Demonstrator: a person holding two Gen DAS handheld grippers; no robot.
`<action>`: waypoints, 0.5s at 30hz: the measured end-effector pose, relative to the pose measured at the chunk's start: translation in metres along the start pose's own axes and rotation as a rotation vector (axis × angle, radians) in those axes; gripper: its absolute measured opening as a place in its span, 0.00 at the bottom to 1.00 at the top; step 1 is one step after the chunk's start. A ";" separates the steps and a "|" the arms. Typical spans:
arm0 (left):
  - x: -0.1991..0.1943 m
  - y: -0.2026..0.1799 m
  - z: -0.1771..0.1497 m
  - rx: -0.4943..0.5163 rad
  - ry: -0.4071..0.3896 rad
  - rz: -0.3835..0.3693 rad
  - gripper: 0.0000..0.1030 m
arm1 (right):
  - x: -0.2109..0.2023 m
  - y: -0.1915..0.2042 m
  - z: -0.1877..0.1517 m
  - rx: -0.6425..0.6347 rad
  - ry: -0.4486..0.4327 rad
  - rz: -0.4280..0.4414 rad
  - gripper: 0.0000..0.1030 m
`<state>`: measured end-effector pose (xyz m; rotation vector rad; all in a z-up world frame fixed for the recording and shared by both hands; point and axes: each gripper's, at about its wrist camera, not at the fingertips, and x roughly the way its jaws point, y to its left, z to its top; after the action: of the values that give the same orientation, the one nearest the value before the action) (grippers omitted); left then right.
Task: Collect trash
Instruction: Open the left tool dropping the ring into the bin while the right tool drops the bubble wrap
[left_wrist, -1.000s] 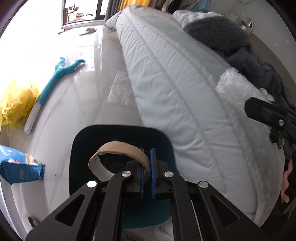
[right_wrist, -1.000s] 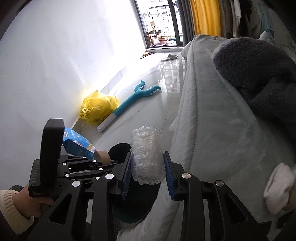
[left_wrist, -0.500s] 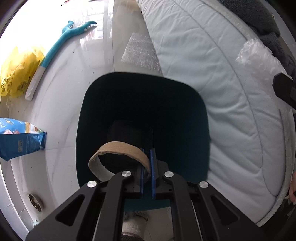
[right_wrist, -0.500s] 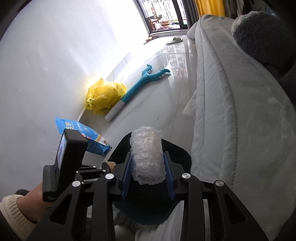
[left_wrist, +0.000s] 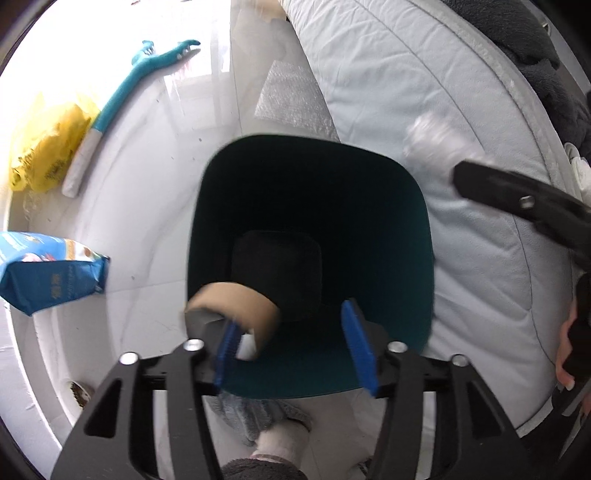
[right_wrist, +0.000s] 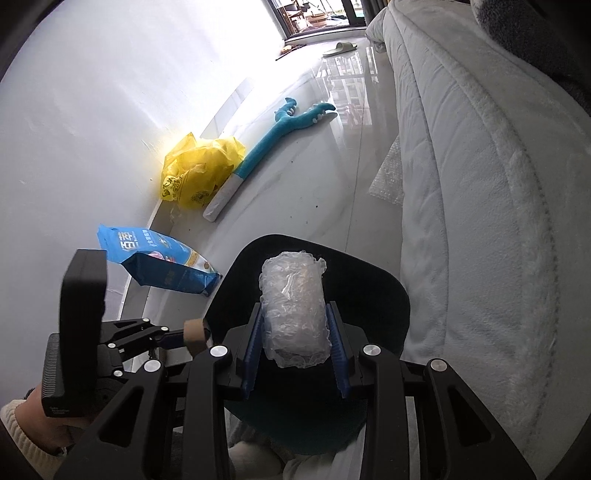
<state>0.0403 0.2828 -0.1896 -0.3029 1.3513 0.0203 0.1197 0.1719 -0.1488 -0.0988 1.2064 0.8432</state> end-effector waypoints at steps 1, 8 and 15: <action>-0.001 0.001 0.000 0.004 -0.005 0.005 0.63 | 0.004 0.001 0.000 0.002 0.007 -0.004 0.33; -0.003 0.006 -0.003 0.038 0.014 0.021 0.54 | 0.025 0.011 0.001 -0.001 0.034 -0.006 0.33; -0.017 0.015 -0.003 0.045 -0.040 0.055 0.44 | 0.047 0.014 0.001 0.000 0.074 -0.015 0.33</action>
<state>0.0306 0.2988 -0.1772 -0.2263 1.3185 0.0417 0.1164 0.2069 -0.1828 -0.1399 1.2735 0.8324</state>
